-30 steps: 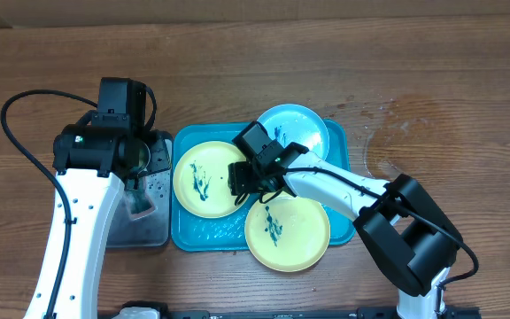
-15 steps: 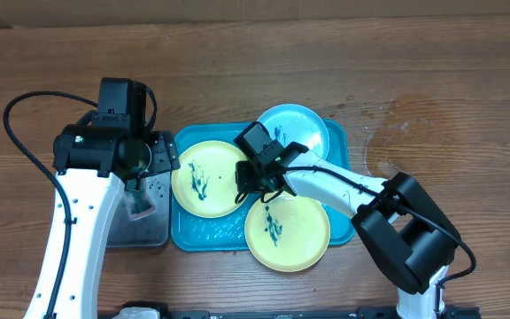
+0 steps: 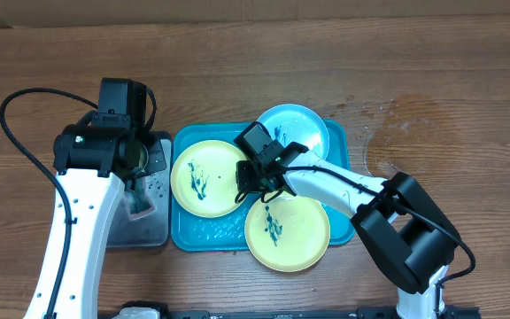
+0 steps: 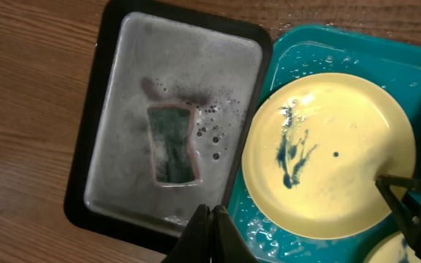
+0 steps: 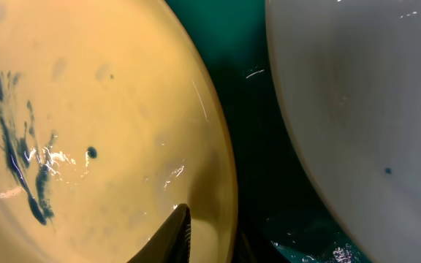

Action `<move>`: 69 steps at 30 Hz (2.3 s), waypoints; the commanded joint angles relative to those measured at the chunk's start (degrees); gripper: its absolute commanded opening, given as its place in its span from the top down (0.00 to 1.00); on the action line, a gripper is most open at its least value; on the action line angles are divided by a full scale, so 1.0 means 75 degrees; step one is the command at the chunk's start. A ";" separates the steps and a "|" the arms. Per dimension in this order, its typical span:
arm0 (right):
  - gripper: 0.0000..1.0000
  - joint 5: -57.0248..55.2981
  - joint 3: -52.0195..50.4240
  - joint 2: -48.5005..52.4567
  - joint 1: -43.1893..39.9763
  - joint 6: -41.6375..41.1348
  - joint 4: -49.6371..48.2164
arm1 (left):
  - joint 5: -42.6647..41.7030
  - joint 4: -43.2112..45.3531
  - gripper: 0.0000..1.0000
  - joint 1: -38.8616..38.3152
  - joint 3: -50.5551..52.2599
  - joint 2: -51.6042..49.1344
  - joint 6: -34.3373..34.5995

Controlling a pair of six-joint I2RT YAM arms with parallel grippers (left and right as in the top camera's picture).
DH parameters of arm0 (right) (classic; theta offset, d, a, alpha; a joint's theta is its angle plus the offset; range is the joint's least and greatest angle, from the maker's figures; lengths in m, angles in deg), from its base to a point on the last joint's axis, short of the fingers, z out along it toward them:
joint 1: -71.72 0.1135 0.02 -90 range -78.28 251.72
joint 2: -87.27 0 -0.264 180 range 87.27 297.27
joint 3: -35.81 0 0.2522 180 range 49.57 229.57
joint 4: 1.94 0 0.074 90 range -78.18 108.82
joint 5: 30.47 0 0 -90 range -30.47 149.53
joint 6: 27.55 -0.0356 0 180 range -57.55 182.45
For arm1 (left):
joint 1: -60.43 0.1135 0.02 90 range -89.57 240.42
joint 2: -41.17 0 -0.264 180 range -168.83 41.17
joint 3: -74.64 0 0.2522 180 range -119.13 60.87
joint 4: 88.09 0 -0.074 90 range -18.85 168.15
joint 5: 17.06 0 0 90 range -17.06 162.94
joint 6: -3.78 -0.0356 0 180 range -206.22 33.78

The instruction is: Clean dirty plates on tray and stack at the side

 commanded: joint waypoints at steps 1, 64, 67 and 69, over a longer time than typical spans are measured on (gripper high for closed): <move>0.80 0.0055 -0.0003 0.0163 0.0023 0.0000 -0.0082 | 0.0353 0.0079 0.96 0.0038 0.0233 0.0023 0.0015; 0.66 -0.0428 0.3217 -0.1026 0.0044 0.0895 0.4304 | -0.2142 0.5170 0.96 0.0871 0.3518 -0.2439 -0.1084; 0.66 -0.0460 0.3217 -0.1026 0.0044 0.0895 0.4304 | -0.2457 0.5158 0.96 0.0863 0.3518 -0.2439 -0.1335; 0.66 -0.0495 0.3217 -0.1026 0.0044 0.0895 0.4301 | -0.2716 0.5176 0.96 0.0845 0.3518 -0.2439 -0.1486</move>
